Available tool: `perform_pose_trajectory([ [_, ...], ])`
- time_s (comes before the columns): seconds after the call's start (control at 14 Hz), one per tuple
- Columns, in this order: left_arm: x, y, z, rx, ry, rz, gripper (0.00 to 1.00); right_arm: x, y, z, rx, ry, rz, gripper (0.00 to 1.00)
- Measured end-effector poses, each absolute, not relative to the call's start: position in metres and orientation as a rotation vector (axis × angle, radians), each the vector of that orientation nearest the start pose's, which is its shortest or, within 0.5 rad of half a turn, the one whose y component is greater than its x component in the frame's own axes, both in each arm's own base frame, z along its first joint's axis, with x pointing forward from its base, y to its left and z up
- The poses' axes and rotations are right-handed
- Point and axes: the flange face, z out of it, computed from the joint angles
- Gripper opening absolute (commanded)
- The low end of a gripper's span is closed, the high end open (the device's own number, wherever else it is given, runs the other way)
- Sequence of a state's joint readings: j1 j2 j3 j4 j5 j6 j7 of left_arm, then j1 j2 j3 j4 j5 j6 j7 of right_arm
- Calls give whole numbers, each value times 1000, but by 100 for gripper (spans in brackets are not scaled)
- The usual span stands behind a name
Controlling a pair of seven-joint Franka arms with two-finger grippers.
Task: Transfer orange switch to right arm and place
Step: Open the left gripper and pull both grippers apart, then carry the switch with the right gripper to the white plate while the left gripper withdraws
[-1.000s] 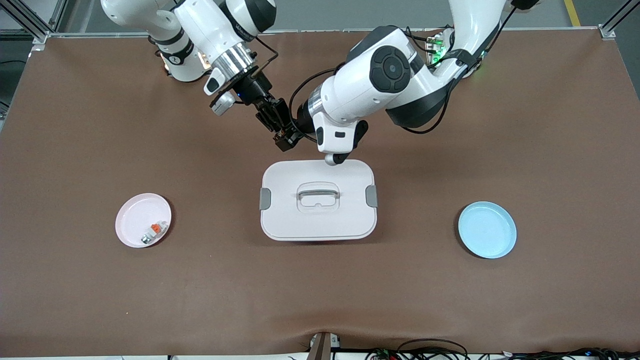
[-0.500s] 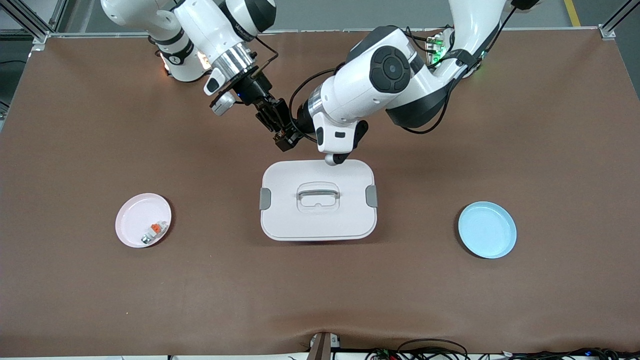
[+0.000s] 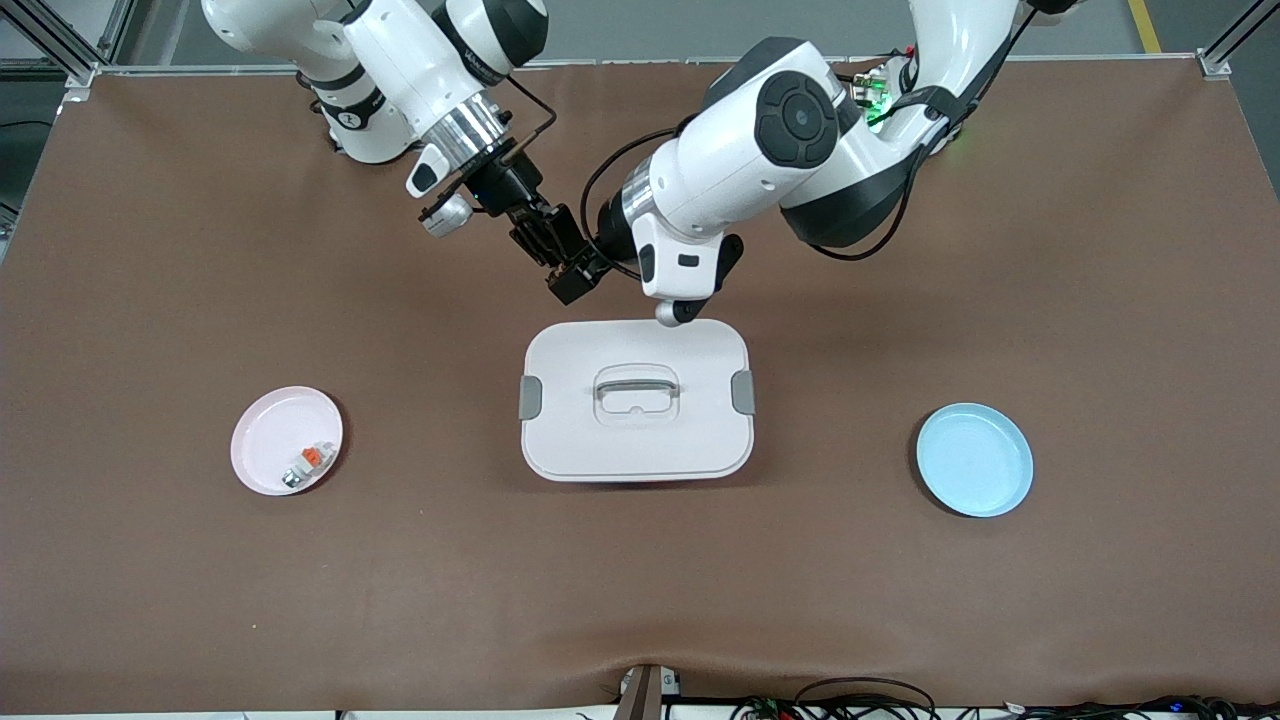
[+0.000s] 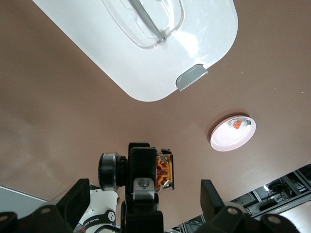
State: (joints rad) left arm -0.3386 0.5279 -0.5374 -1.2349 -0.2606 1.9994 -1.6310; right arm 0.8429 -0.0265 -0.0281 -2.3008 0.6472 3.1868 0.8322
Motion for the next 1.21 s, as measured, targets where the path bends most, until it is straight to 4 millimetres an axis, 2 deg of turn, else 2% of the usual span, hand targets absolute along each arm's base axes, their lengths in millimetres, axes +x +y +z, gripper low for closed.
perform_pose_trajectory([
  [0.14, 533, -475, 546, -3108, -1592, 675, 100, 421, 353, 456, -2193, 745, -449, 0],
  [0.36, 551, -423, 568, -3103, -1546, 595, 100, 431, 335, 470, -2259, 695, -385, 0],
  [0.57, 557, -374, 587, -3148, -1265, 320, 100, 443, 312, 491, -2447, 538, -340, 0],
  [0.71, 557, -343, 595, -3132, -1076, 253, 100, 456, 291, 516, -2619, 434, -312, 0],
  [0.79, 562, -319, 598, -3132, -999, 246, 100, 462, 281, 528, -2681, 395, -307, 0],
  [0.93, 582, -256, 605, -3154, -870, 232, 100, 473, 260, 542, -2760, 278, -294, 0],
  [1.14, 610, -149, 608, -3168, -823, 219, 100, 485, 229, 538, -2837, 39, -285, 0],
  [1.21, 616, -119, 607, -3176, -806, 218, 100, 489, 217, 536, -2856, -71, -284, 0],
])
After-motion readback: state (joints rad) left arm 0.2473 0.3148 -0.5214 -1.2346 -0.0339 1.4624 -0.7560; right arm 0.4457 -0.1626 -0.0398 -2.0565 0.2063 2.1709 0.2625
